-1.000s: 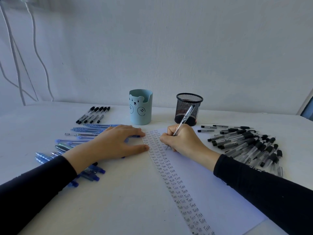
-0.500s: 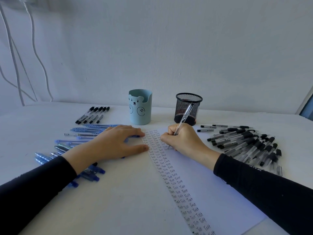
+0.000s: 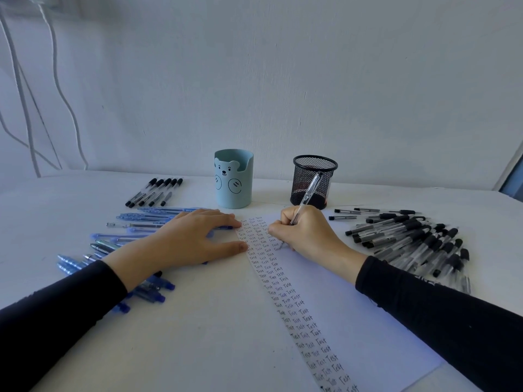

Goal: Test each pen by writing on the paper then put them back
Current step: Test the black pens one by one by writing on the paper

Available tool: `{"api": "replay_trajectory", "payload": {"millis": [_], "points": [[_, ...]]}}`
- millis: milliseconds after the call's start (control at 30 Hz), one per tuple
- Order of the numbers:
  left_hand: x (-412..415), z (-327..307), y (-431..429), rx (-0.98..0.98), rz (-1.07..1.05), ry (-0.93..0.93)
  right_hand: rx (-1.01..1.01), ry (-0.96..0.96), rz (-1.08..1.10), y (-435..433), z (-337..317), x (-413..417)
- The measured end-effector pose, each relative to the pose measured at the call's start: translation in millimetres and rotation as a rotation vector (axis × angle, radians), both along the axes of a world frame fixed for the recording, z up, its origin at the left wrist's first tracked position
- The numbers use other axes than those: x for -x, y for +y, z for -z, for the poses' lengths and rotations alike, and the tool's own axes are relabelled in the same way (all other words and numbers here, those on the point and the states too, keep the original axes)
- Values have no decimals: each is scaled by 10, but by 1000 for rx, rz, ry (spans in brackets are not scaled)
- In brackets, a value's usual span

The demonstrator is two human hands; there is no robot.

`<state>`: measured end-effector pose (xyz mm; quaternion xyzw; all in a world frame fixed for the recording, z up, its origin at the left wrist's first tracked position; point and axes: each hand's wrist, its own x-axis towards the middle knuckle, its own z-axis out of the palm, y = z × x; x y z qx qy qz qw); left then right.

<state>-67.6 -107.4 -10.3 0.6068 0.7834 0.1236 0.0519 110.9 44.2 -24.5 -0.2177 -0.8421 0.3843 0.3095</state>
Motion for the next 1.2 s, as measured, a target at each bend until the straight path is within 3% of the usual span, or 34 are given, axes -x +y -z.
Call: {"api": "replay_trajectory", "payload": {"millis": [167,367,500,667,900,1000,1100,1200], "points": [[27,34,11,-13,5,5,123,33,-14,21,-94,-38],[15,24,6,-7,-2,2,35,-19,-9,111,-432,-170],[-6,9,7,2,-5,-2,-285,-120,-35,209,-515,-267],[-9,6,-1,10,-5,10,-537,-170,-165,378,-322,-231],[-25,-1,-9,-3,-7,8,-743,-484,-219,361,-42,-172],[-27,6,-7,-7,-8,4,-673,-580,-210,375,-91,-182],[-5,12,-9,-16,4,0,-429,-445,-124,508,-318,-284],[-6,6,6,-48,21,28,-454,-566,87,744,-503,-507]]}}
